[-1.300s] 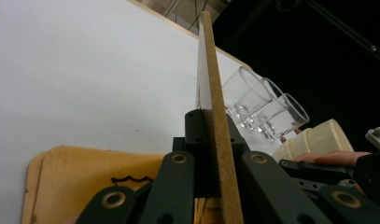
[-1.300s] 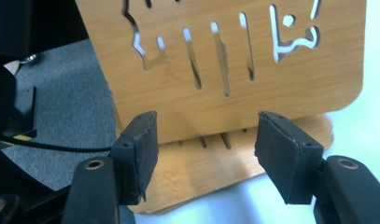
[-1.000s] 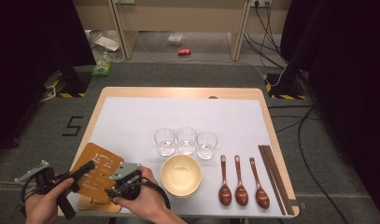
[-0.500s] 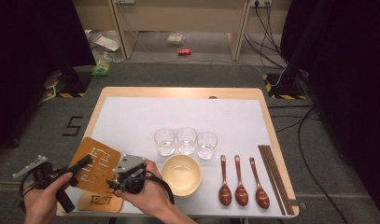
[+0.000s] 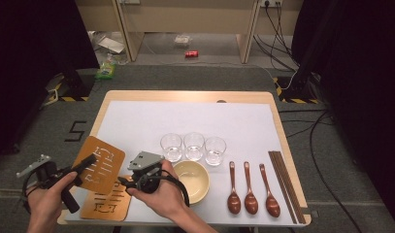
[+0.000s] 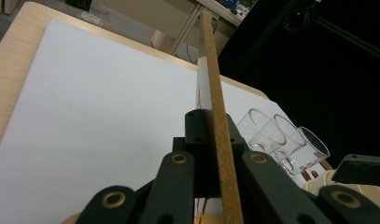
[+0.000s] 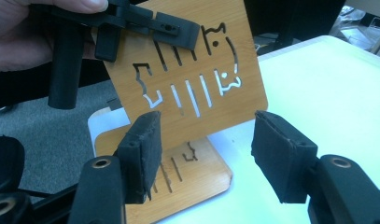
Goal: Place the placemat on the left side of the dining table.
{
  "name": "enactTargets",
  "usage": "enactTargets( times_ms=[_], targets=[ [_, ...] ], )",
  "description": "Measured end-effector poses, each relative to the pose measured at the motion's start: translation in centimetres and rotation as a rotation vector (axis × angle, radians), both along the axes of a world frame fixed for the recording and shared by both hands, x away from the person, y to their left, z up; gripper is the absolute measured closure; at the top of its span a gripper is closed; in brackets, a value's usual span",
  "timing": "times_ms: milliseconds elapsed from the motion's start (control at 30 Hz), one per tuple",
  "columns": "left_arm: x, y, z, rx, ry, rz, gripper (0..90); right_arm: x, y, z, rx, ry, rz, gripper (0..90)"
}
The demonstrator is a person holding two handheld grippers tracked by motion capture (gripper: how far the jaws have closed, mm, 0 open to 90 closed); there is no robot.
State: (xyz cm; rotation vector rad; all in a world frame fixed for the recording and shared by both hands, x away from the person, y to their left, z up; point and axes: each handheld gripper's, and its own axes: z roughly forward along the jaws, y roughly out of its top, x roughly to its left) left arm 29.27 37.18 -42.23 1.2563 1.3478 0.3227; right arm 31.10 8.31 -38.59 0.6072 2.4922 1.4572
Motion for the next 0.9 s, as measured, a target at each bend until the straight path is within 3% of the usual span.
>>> enactTargets(
  times_ms=[900],
  targets=[
    [3.5, -0.7, 0.5, 0.027, 0.002, 0.019, 86.0, 2.0, -5.6, 1.9, 0.066, -0.025, -0.139, 43.3]
  ],
)
